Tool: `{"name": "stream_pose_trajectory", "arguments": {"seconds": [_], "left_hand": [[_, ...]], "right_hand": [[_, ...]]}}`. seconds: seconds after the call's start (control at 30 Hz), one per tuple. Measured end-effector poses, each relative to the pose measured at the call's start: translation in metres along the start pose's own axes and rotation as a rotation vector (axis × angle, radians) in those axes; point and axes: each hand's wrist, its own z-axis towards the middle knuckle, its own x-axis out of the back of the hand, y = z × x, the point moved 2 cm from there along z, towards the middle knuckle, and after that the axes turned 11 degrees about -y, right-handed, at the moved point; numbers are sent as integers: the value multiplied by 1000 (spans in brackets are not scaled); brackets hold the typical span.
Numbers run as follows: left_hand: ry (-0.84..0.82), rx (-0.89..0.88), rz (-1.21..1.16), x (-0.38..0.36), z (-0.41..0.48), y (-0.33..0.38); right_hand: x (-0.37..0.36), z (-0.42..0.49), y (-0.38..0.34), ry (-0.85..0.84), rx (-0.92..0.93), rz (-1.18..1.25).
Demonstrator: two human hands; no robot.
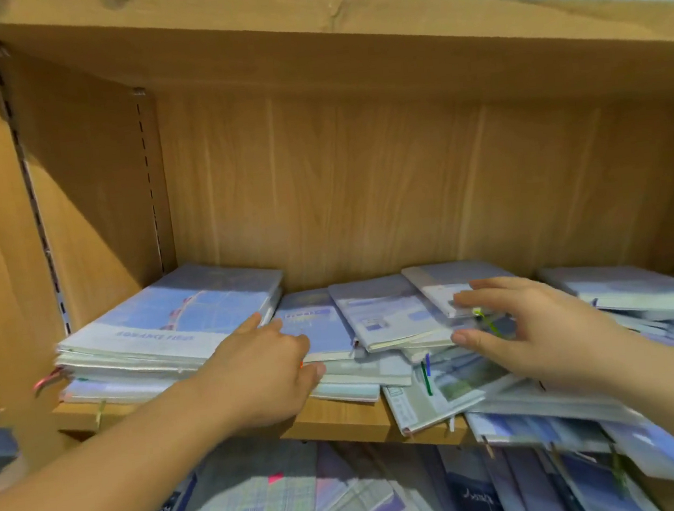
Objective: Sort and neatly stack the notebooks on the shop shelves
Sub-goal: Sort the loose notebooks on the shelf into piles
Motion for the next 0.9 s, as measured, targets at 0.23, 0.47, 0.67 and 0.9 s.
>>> {"name": "stream_pose_trajectory", "arguments": {"seconds": [0.23,0.47,0.67,0.9], "left_hand": [[73,-17,-269,-22,-1,35],[265,-155,-591,-33,-6,38],[262,-150,-618,-43,-7,34],[359,-185,-468,-24,-23,43]], "right_hand": [[-1,-12,24,-61,66,183],[-7,1,7,-132,142,13],[-11,17,0,-299,162,31],[19,-16,14,-39,120,348]]}}
